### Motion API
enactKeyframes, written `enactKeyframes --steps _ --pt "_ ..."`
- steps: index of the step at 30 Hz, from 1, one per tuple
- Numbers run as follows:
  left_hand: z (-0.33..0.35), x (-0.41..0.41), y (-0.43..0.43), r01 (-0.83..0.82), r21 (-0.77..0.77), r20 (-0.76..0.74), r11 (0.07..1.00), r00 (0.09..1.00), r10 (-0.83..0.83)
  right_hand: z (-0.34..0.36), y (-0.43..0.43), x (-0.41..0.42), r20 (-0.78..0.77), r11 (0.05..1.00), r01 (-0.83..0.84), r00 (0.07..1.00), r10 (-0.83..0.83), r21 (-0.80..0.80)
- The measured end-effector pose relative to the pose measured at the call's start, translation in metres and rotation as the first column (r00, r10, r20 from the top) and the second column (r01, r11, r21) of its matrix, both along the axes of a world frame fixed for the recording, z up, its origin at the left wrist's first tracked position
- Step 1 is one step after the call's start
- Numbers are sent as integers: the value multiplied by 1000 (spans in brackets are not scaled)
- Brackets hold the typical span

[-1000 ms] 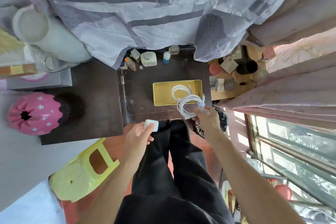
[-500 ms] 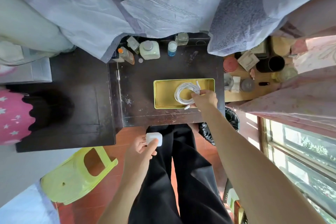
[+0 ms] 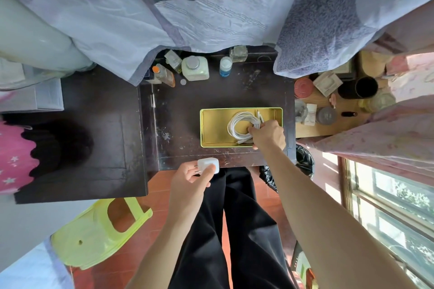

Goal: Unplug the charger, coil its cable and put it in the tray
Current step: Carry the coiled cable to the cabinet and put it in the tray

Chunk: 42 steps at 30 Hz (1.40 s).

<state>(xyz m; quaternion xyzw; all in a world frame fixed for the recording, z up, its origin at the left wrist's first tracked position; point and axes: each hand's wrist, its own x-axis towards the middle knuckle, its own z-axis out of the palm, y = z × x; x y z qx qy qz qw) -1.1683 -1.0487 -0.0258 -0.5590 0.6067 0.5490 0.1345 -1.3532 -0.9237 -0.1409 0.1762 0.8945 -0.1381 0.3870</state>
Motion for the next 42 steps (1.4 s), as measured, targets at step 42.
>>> enactKeyframes --steps 42 --pt "-79 -128 -2 362 -385 293 849 920 -260 106 58 52 -82 806 180 959 -272 -565"
